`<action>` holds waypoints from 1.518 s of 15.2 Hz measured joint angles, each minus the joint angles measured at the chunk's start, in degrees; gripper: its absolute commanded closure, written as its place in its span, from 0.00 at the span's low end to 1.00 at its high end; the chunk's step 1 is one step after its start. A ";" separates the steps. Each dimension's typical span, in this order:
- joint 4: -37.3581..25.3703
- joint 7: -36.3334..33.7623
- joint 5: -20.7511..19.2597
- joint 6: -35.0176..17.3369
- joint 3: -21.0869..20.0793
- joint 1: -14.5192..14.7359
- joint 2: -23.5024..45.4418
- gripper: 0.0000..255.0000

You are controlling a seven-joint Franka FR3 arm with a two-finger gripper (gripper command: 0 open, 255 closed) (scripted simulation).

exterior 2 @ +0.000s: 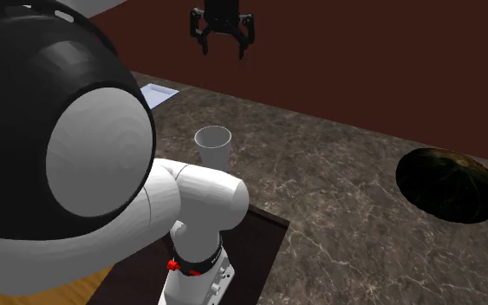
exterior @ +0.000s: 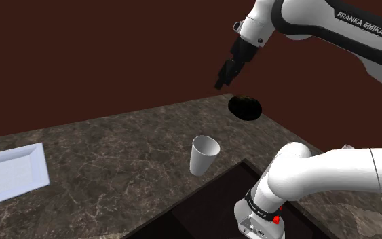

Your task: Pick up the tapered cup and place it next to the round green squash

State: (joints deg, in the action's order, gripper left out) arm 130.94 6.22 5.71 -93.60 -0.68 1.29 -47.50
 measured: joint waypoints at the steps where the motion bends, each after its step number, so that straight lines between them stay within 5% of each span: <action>1: 0.00 0.00 0.00 0.00 0.00 0.00 0.00 0.00; 16: 30.23 9.30 0.69 -19.32 6.24 -0.19 -8.74 0.00; 23: 38.99 12.41 1.35 -29.79 8.09 0.31 -6.36 0.00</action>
State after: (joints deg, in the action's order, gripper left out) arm 169.93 18.63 7.06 -123.40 7.41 1.60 -53.86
